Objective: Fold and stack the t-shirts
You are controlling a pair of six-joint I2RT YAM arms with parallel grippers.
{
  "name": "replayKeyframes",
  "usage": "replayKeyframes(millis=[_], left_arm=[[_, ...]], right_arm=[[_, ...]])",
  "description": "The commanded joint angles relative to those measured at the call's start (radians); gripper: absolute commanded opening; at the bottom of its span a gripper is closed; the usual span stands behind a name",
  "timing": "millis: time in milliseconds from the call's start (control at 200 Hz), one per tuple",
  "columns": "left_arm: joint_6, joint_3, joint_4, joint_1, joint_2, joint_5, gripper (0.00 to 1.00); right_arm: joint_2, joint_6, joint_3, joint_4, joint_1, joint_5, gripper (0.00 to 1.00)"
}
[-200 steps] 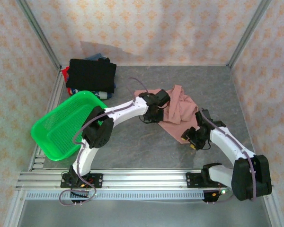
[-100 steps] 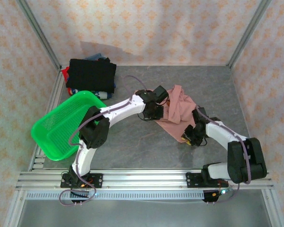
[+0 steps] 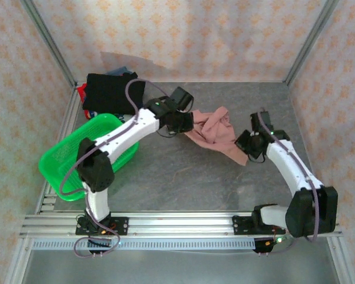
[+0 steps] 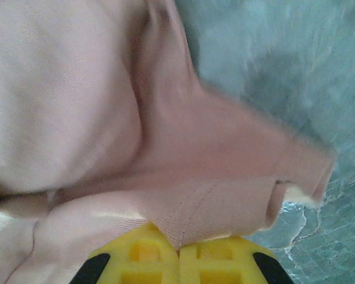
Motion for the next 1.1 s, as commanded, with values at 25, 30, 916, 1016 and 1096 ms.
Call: replayKeyframes(millis=[25,30,916,1016,1096], left_arm=[[0.023,0.077,-0.041,0.069,-0.085,-0.002,0.0],[0.023,0.08,-0.041,0.072,-0.086,-0.001,0.0],[0.196,0.488,-0.168,0.183,-0.217,0.065,0.0],[0.223,0.552,-0.143,0.182,-0.227,0.058,0.0],[0.23,0.66,-0.162,0.18,-0.202,0.061,0.0]], right_arm=[[-0.047,-0.082,0.175,-0.155,-0.054,0.034,0.0],[-0.046,-0.084,0.185,-0.16,-0.057,0.033,0.0],[-0.047,-0.157,0.862,-0.513,-0.148,-0.24,0.0],[-0.047,-0.116,0.911,-0.475,-0.149,-0.322,0.0],[-0.035,-0.065,0.953,-0.432,-0.147,-0.39,0.0]])
